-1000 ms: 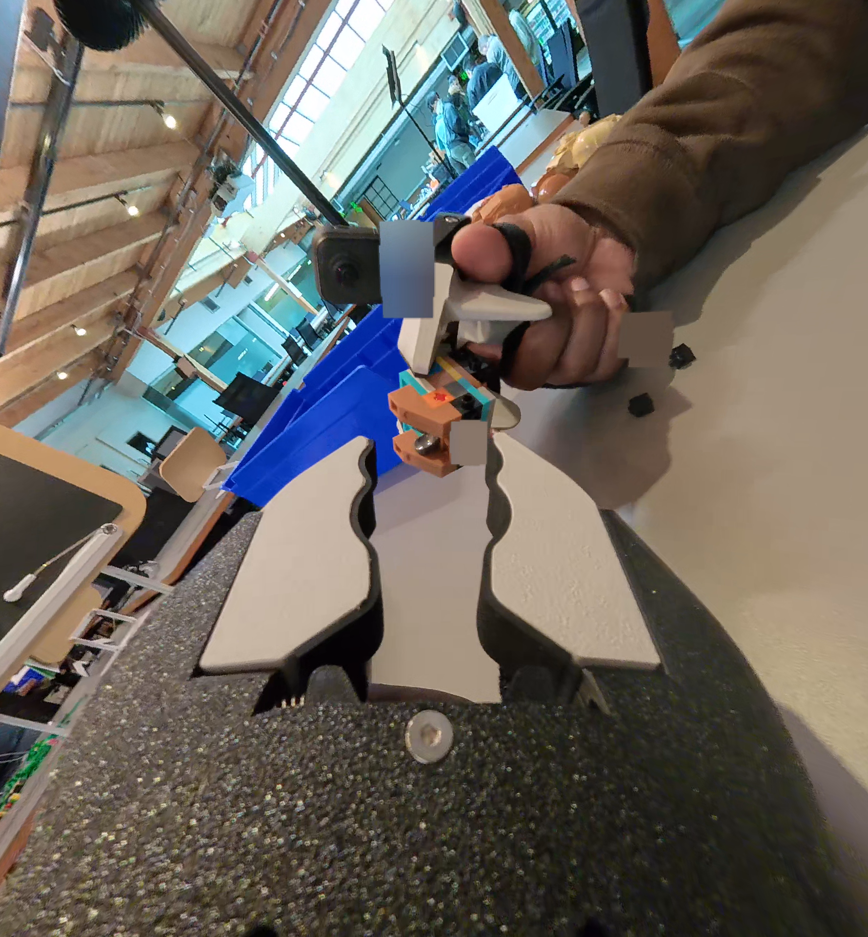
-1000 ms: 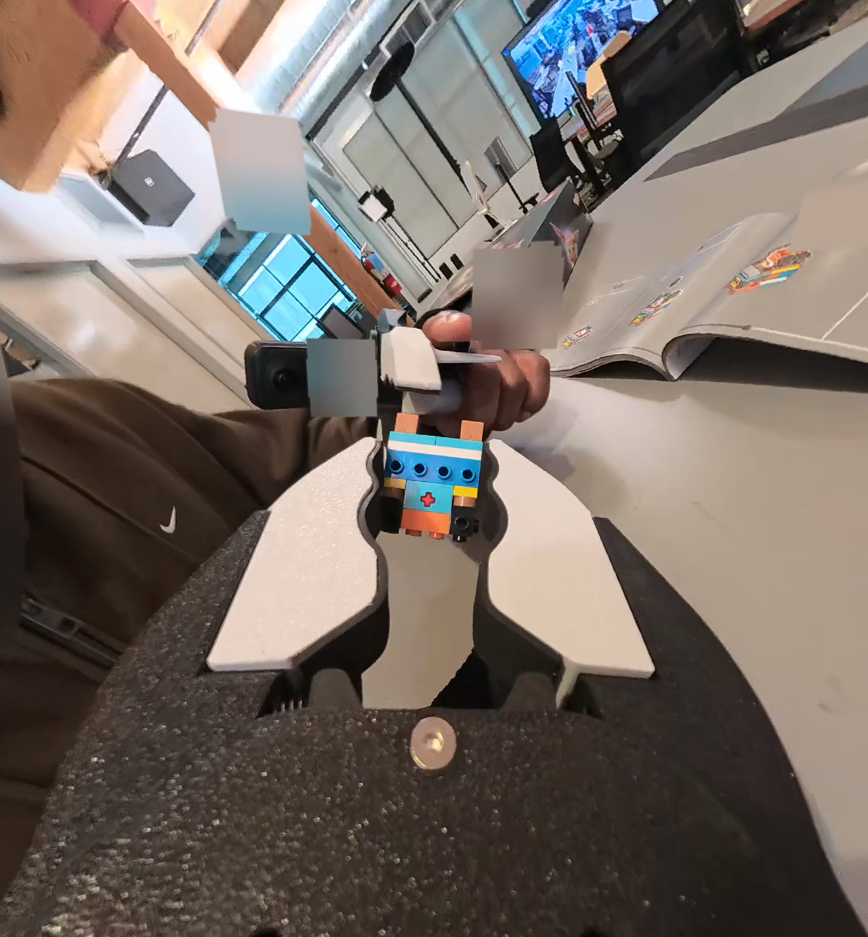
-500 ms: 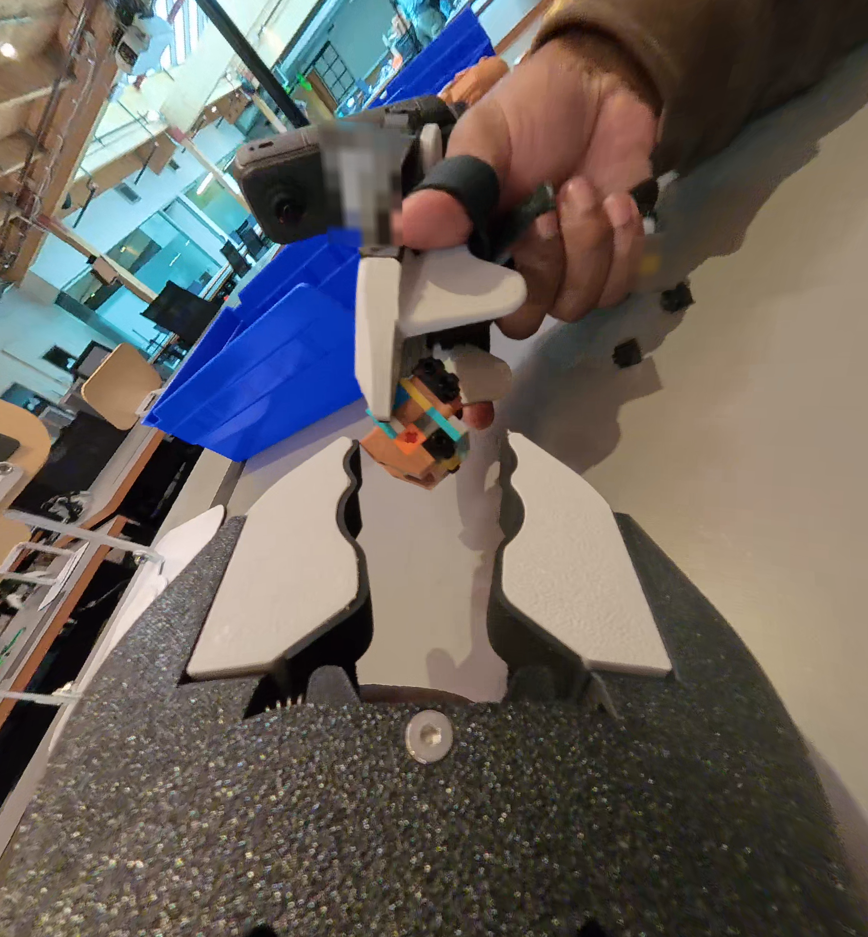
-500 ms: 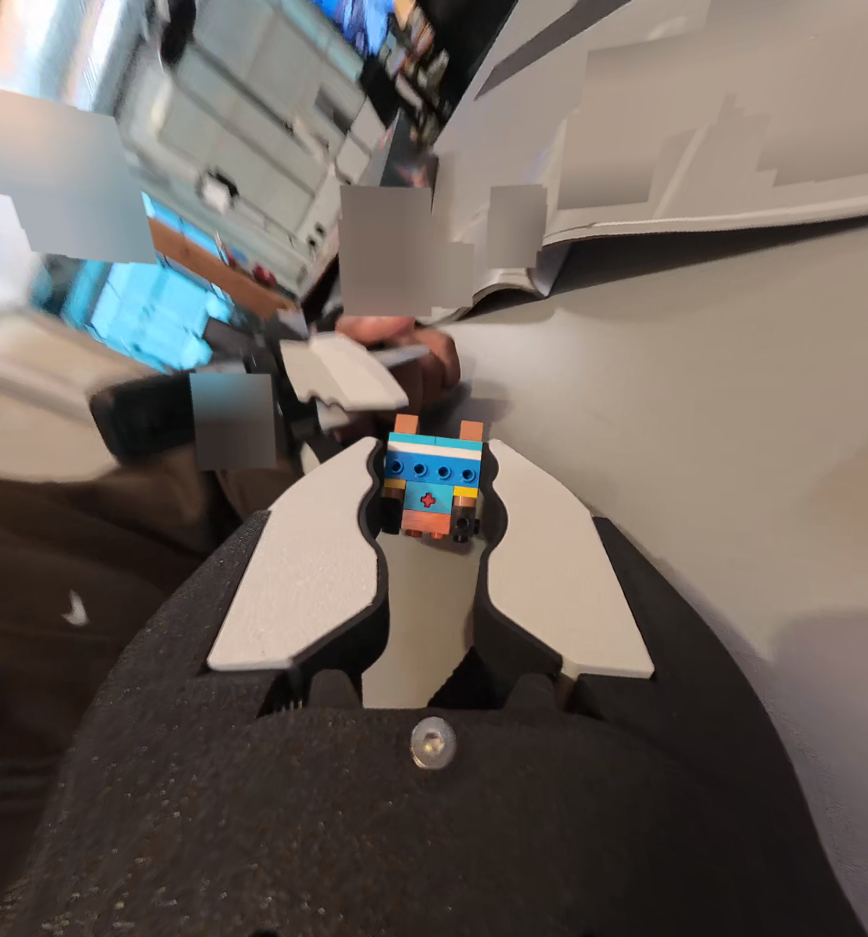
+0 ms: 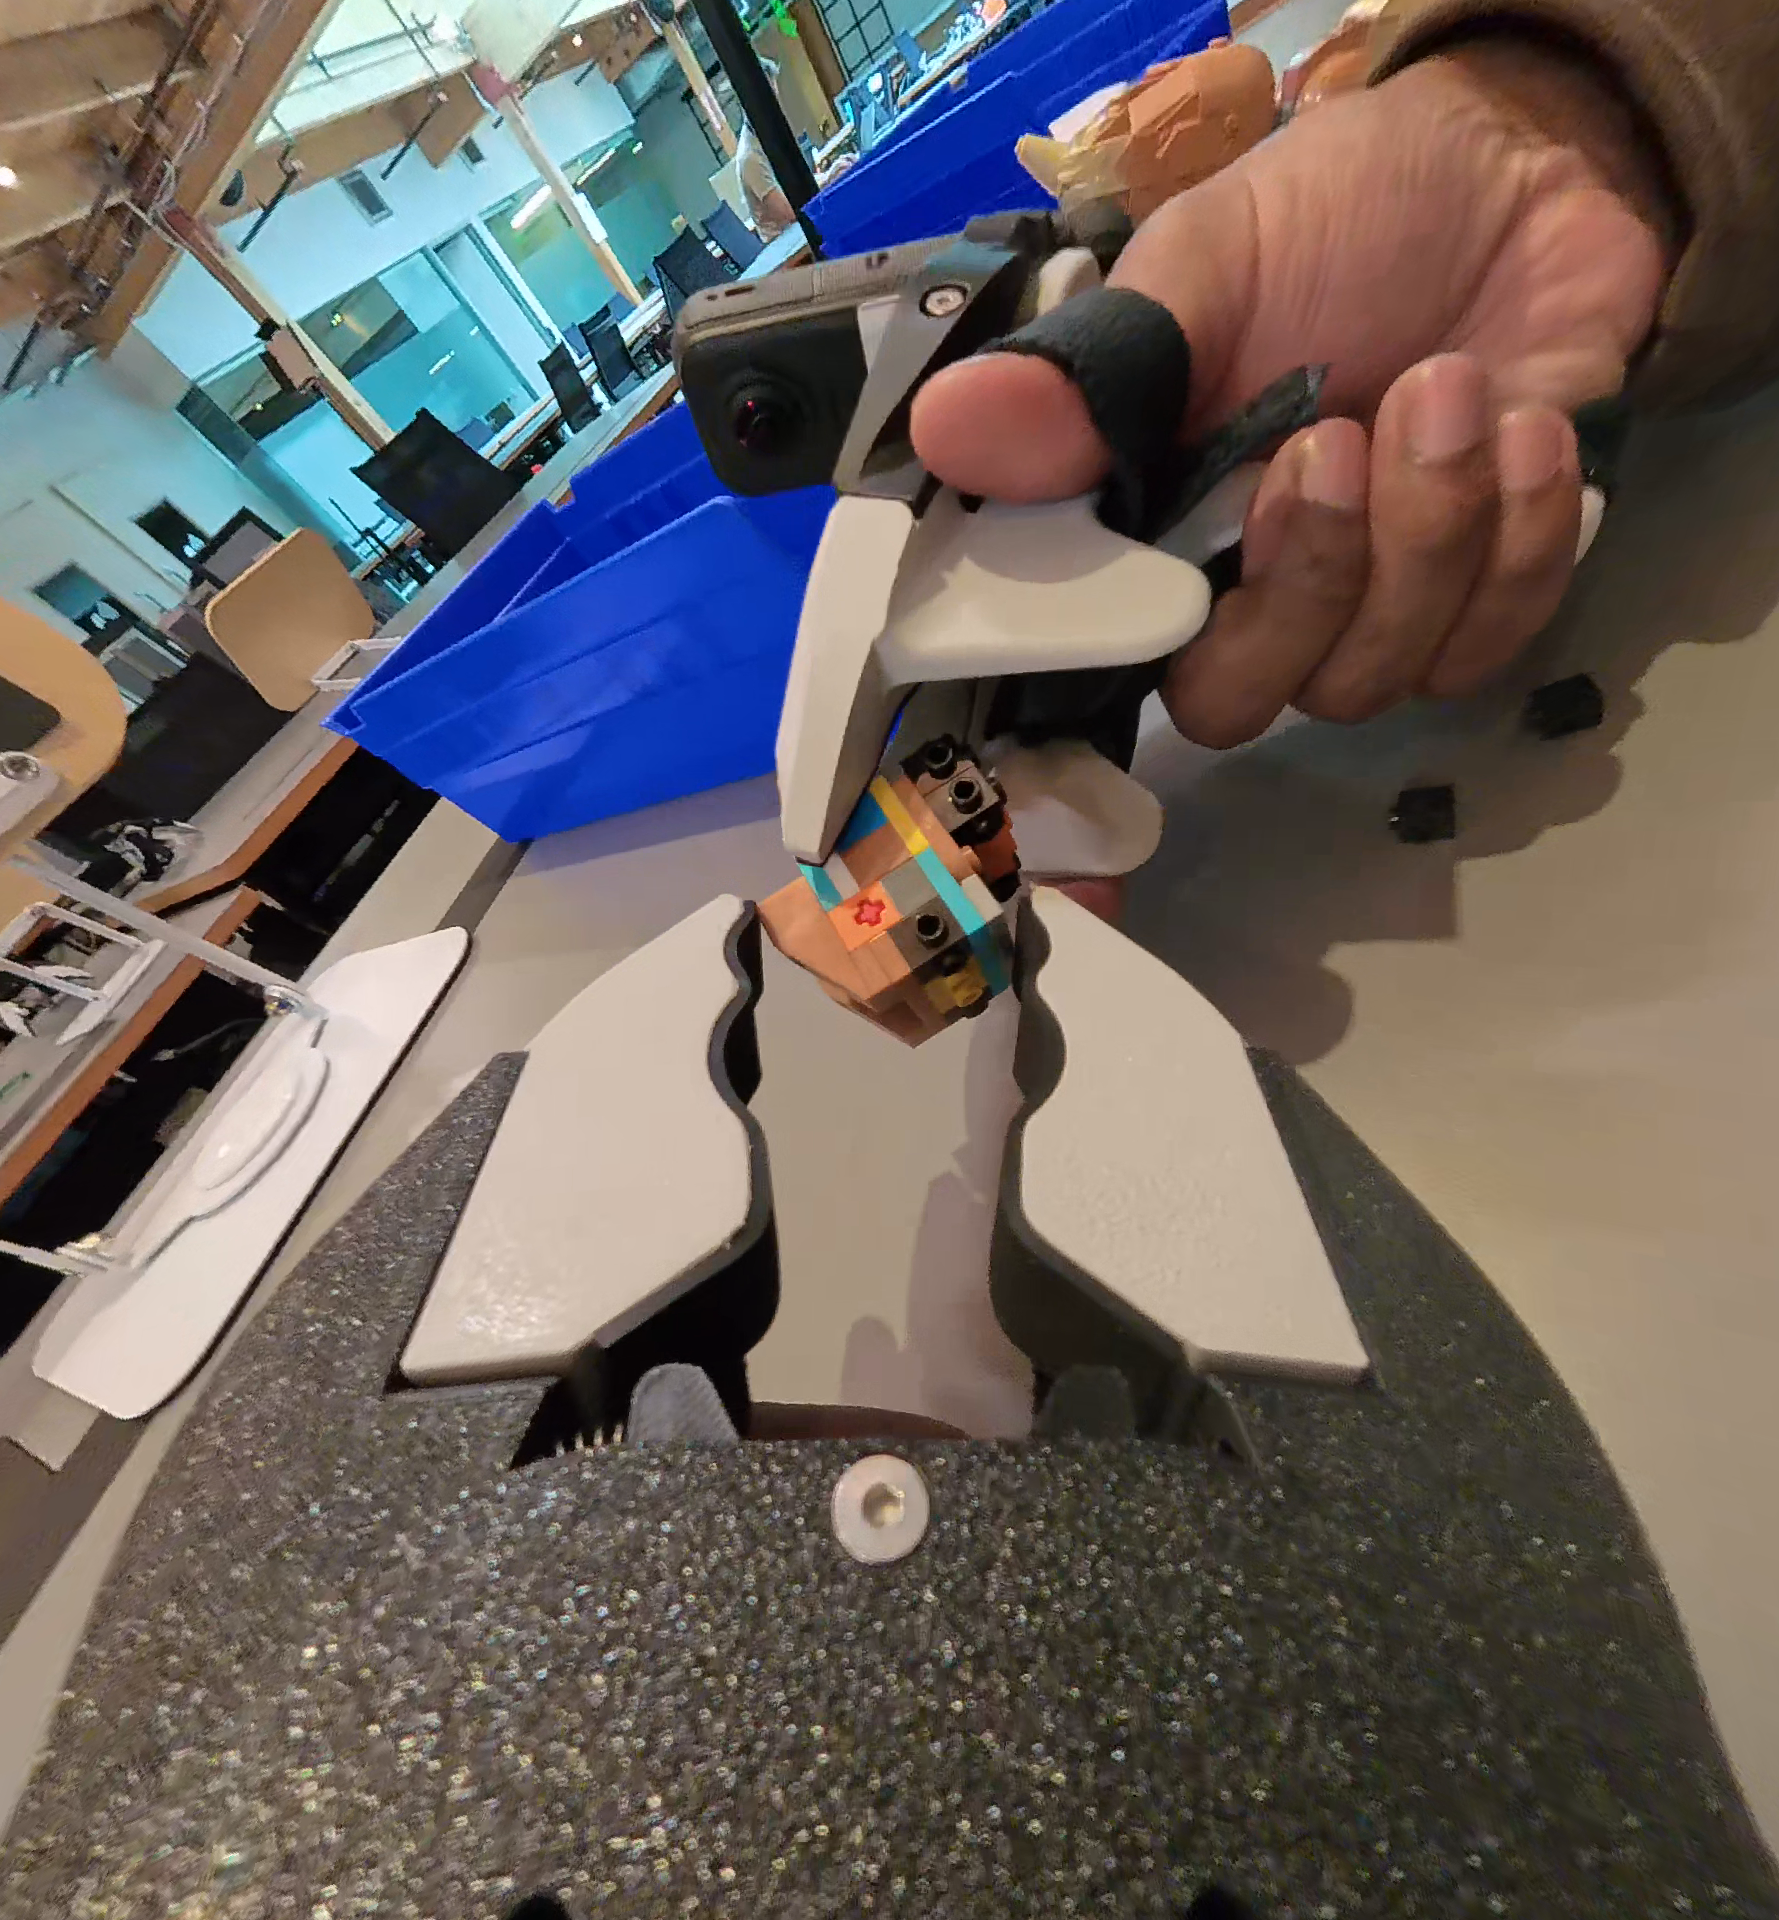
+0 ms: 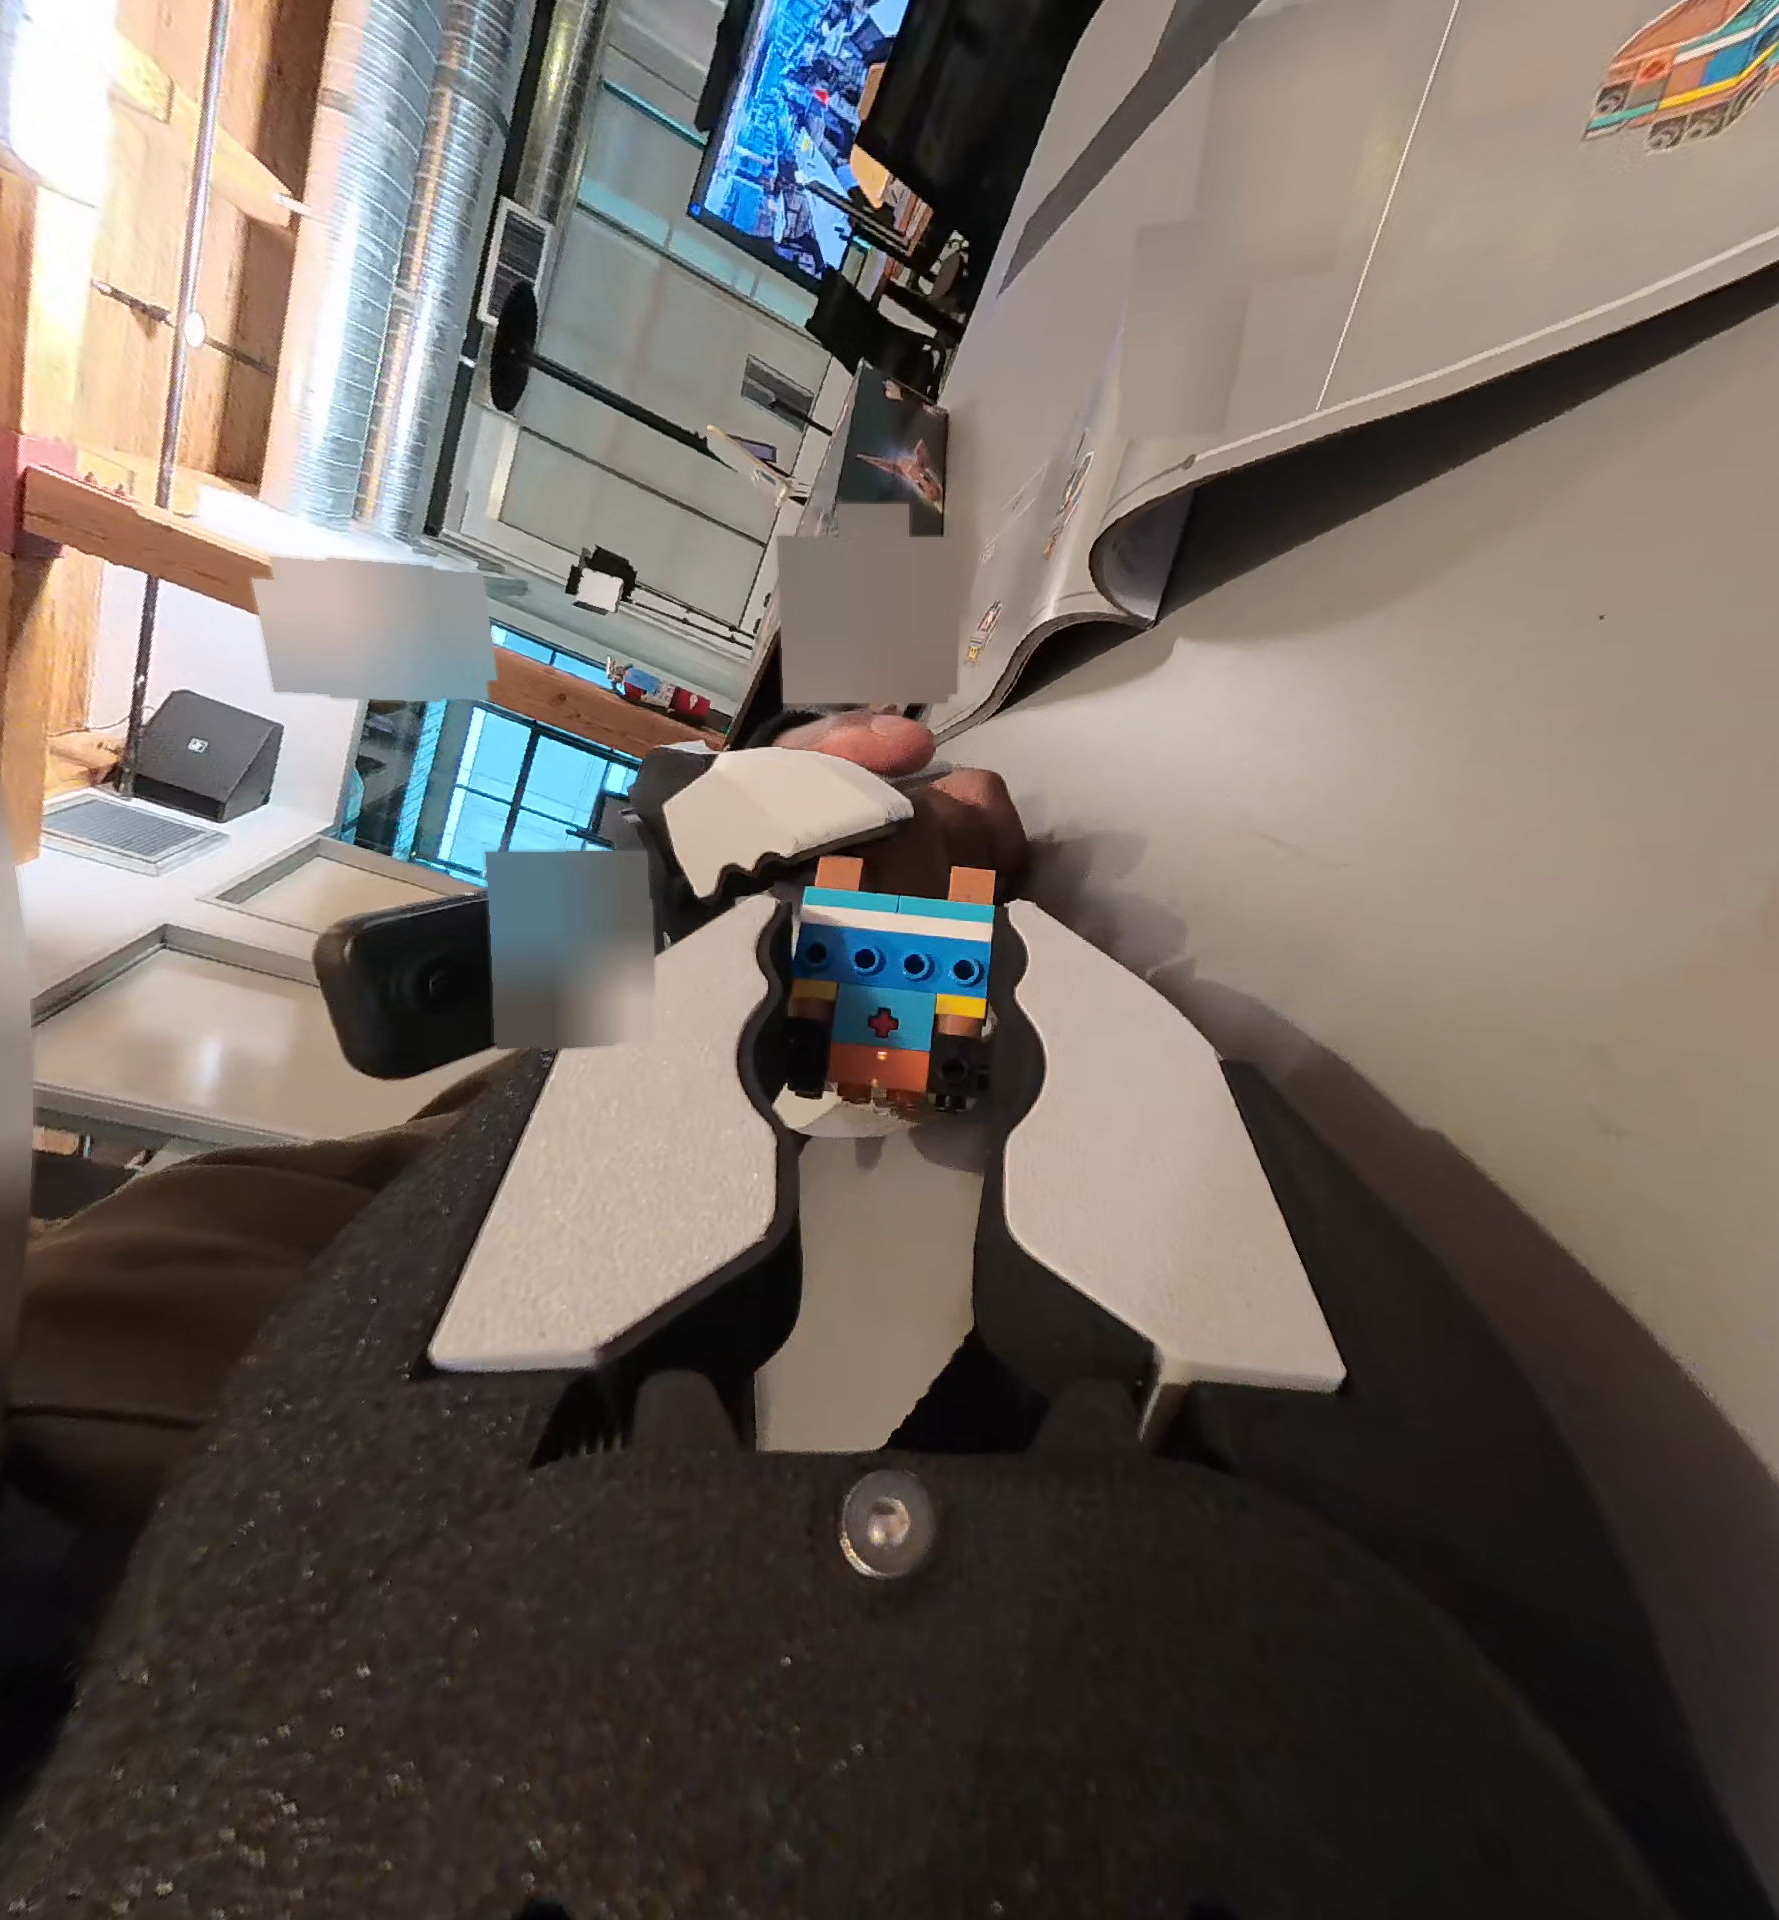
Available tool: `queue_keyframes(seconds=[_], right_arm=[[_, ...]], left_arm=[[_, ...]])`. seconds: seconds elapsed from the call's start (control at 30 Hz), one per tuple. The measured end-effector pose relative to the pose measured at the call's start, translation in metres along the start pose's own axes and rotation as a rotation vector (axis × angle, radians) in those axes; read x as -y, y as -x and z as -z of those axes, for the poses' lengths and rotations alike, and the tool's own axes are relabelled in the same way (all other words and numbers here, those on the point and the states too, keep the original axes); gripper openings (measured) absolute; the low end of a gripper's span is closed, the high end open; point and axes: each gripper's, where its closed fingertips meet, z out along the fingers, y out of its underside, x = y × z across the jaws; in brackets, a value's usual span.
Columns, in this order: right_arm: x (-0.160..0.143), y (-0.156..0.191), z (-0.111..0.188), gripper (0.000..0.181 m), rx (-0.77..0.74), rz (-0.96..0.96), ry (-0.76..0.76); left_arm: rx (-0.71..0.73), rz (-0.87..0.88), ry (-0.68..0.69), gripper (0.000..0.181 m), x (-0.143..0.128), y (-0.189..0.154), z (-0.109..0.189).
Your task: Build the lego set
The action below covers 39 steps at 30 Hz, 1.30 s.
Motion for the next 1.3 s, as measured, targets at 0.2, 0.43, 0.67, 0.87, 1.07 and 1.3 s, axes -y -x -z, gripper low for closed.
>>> queue_keyframes(seconds=[0.2, 0.43, 0.67, 0.87, 1.07, 1.3], right_arm=[[-0.001, 0.003, -0.002, 0.042, 0.015, 0.058, 0.026], [0.017, 0.016, 0.008, 0.054, 0.001, 0.228, -0.032], [0.035, 0.011, 0.02, 0.044, -0.199, 0.628, -0.1], [0.043, -0.012, 0.028, 0.035, -0.48, 0.975, -0.073], [0.038, -0.026, 0.025, 0.031, -0.537, 1.037, -0.025], [0.036, -0.033, 0.025, 0.03, -0.558, 1.049, 0.0]], left_arm=[[-0.061, 0.081, -0.012, 0.046, 0.001, -0.002, 0.004], [-0.096, 0.1, -0.005, 0.045, -0.003, -0.001, 0.009], [-0.075, -0.222, 0.145, 0.046, -0.023, -0.008, 0.009], [-0.115, -0.393, 0.212, 0.046, -0.032, -0.023, 0.008], [-0.169, -0.384, 0.155, 0.047, -0.025, -0.034, 0.011], [-0.283, -0.292, 0.088, 0.053, -0.016, -0.048, 0.018]])
